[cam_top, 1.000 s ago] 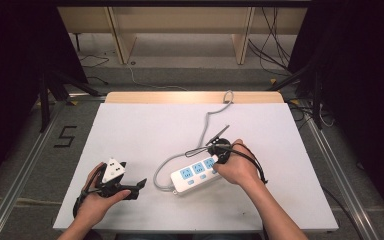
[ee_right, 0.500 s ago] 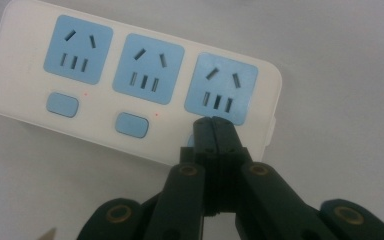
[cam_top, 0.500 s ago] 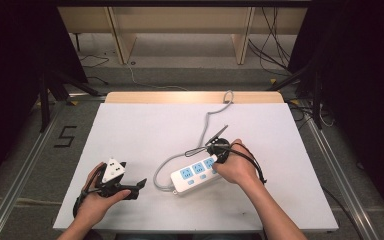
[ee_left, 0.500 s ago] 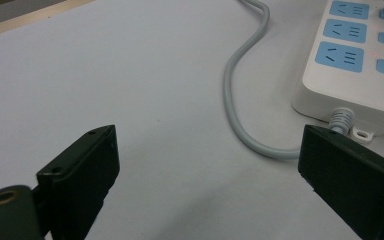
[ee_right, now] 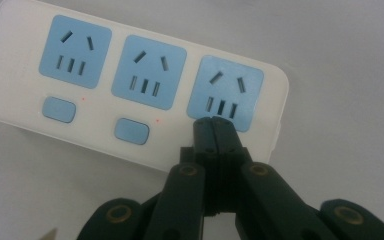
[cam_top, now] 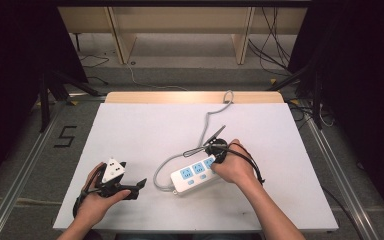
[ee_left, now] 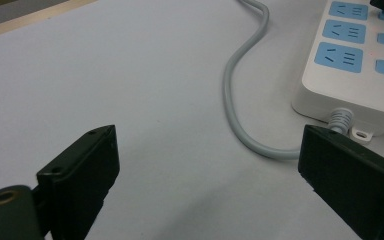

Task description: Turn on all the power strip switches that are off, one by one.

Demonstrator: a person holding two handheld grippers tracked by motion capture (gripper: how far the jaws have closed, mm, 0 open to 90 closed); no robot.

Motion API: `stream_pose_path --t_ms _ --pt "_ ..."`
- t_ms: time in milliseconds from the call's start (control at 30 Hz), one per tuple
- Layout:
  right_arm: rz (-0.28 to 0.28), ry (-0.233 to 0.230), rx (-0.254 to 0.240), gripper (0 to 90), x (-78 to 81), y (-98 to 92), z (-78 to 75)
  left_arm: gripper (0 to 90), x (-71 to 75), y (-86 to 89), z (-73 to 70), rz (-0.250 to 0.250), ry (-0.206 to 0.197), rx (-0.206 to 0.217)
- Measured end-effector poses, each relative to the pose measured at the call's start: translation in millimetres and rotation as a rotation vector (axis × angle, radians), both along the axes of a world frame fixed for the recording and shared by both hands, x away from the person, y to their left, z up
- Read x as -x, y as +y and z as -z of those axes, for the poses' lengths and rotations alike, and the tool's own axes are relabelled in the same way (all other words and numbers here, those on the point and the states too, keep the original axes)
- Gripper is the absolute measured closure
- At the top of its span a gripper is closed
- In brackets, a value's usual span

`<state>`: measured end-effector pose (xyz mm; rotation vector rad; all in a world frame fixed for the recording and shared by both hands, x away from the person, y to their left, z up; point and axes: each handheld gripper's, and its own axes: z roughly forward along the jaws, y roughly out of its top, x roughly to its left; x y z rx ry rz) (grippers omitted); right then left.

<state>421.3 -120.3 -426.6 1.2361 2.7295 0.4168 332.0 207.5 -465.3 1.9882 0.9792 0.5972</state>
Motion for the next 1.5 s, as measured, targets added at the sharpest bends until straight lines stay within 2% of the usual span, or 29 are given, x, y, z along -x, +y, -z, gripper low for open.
stream_pose_path --t_ms 167,667,1067,1133,1233,1400,1500 --pt "-0.008 -0.005 0.019 90.0 0.7 2.2 1.3 9.2 0.1 -0.3 0.0 0.001 0.000 -0.001" --pt "0.001 0.017 0.026 90.0 -1.0 3.5 2.3 9.2 0.7 -0.4 -0.2 0.002 -0.001 -0.003" --pt "-0.004 0.012 0.032 90.0 -0.9 3.7 3.6 9.2 1.2 -0.4 -0.5 -0.001 -0.001 -0.001" --pt "0.000 0.018 0.018 90.0 -1.3 2.2 3.4 9.2 1.1 -0.2 -0.4 0.000 0.000 -0.002" --pt "0.008 0.012 -0.028 90.0 -0.8 -3.4 2.8 9.2 0.2 0.3 0.4 0.002 0.004 -0.001" --pt "0.020 -0.067 -0.085 90.0 3.4 -17.3 0.3 9.2 -0.5 -0.8 1.3 0.001 0.009 -0.002" --pt "0.033 -0.110 -0.123 84.9 3.7 -28.8 -0.1 9.2 0.1 -0.8 1.3 0.004 0.015 -0.006"
